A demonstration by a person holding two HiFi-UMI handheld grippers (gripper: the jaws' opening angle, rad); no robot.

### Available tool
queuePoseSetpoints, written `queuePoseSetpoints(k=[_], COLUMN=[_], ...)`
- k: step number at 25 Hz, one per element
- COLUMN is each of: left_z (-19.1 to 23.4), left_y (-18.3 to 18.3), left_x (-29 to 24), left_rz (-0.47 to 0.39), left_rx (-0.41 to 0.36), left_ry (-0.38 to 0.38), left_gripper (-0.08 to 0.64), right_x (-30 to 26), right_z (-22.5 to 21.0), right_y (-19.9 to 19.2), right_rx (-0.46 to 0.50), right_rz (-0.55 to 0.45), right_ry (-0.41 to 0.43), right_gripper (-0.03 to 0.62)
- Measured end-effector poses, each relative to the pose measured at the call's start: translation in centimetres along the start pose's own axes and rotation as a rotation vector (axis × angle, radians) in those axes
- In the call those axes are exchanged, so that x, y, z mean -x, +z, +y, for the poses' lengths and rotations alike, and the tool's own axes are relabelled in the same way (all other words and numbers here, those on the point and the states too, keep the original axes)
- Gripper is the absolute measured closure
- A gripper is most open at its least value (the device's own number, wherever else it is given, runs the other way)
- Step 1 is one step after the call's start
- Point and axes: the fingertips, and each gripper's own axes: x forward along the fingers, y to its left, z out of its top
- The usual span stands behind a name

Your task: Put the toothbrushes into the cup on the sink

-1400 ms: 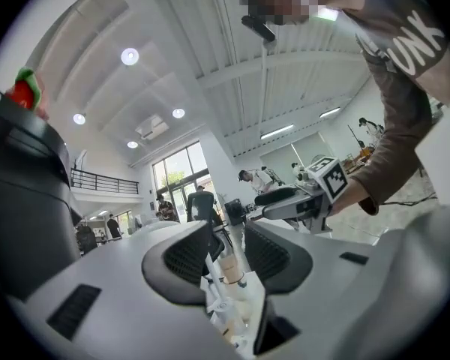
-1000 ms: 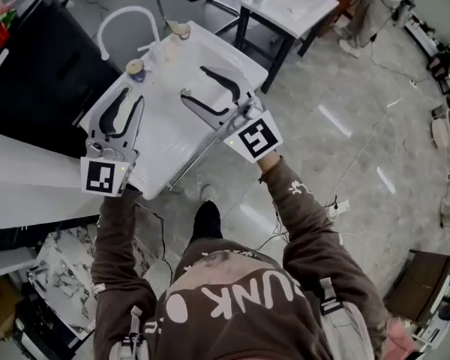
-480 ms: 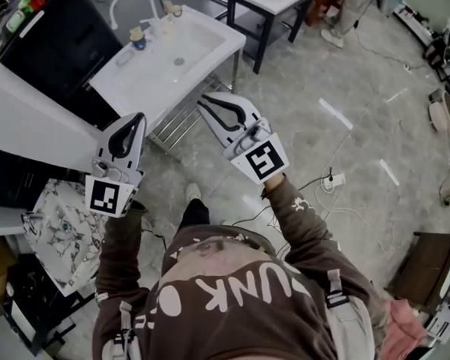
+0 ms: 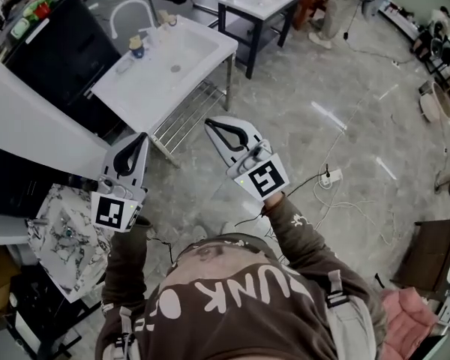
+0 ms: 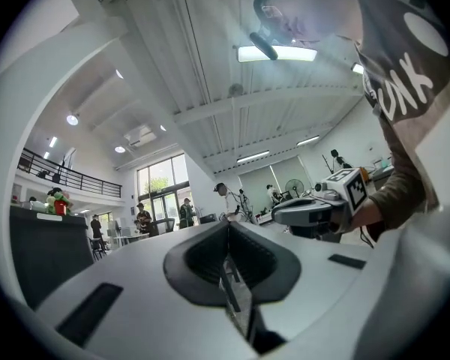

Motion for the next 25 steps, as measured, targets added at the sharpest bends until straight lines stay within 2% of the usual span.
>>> queuePoseSetpoints(k=[9, 25], left_z=[0.6, 0.6], left_y=[0.5, 1.0], left_x=[2.4, 5.3], left_rz=[-0.032, -0.041], left_rx=[0.001, 0.006], left_ry=[-0.032, -0.033], left_gripper=[0.555, 0.555], right_x=[-0.9, -1.0], right_z=[3.1, 5.8], right_y=[1.5, 3.2], right_rx=[0.031, 0.054], right_rz=[0.015, 0.004], right_ry=[-0.014, -0.013], right_gripper=[0.583, 0.583])
